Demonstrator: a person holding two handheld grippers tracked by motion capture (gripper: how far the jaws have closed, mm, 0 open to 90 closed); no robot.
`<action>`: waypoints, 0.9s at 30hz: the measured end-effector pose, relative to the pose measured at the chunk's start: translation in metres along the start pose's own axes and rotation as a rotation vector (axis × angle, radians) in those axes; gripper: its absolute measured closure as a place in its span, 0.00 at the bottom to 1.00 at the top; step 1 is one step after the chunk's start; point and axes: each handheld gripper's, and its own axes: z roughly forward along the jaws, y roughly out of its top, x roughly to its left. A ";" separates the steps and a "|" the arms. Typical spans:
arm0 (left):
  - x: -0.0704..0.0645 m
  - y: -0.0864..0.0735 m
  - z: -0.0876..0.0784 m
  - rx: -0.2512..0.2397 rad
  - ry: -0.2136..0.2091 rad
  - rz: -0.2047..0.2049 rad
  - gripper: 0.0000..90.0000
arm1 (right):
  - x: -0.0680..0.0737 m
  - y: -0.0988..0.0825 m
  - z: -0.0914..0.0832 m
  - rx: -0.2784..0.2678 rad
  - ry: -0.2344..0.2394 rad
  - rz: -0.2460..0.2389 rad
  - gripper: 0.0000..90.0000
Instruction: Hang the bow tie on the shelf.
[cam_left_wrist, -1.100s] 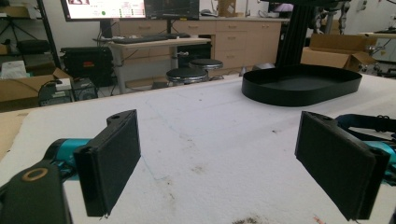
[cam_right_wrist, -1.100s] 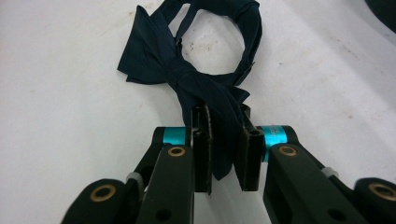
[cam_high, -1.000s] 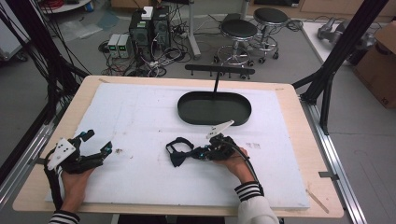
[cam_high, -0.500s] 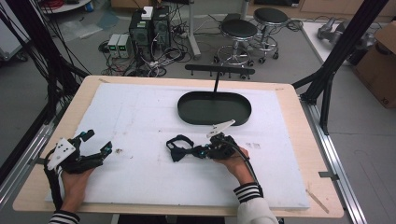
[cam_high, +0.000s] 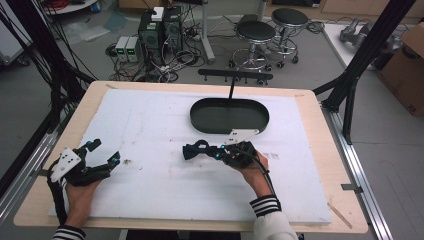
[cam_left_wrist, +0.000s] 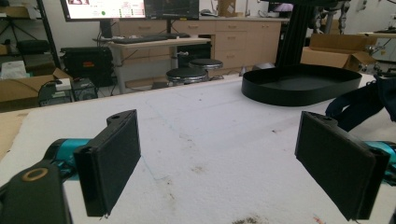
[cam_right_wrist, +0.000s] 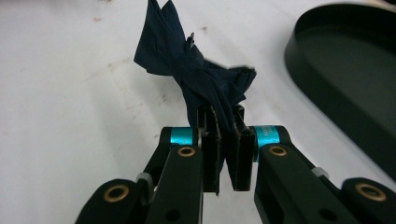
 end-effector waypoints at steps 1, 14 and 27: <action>0.000 0.000 0.000 0.001 0.000 0.002 0.16 | 0.000 0.001 -0.001 -0.013 0.001 0.000 0.95; 0.000 0.000 0.000 0.006 0.000 0.002 0.16 | -0.012 0.009 -0.029 -0.186 -0.105 0.036 0.95; 0.000 0.000 0.000 0.004 -0.001 -0.004 0.16 | -0.023 0.033 -0.046 -0.224 -0.163 0.022 0.94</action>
